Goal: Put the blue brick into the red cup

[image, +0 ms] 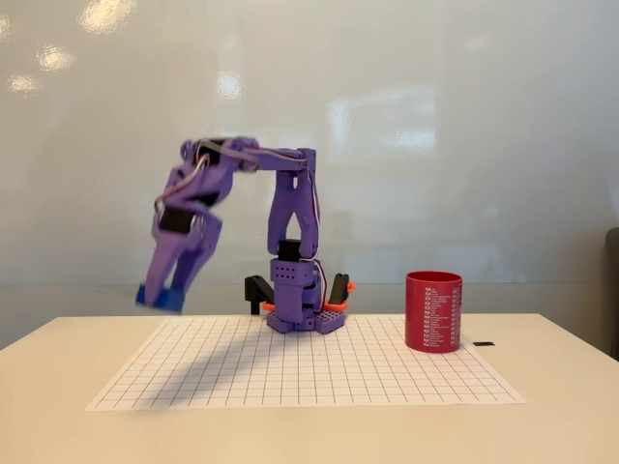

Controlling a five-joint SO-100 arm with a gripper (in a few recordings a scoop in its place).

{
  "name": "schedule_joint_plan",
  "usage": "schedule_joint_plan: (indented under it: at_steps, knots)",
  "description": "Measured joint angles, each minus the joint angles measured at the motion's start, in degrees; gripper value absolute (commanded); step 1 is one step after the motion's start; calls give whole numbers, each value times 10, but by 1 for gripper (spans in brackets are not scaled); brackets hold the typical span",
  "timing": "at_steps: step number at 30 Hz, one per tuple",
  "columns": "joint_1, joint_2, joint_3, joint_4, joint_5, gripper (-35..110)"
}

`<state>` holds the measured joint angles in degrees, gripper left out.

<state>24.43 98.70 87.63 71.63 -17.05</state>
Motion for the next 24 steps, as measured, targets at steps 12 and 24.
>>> schedule_joint_plan:
  at_steps: [12, 24]
  knots:
    - [-250, 64, -262, 254, 90, -1]
    - [-654, 136, -168, 263, 196, -1]
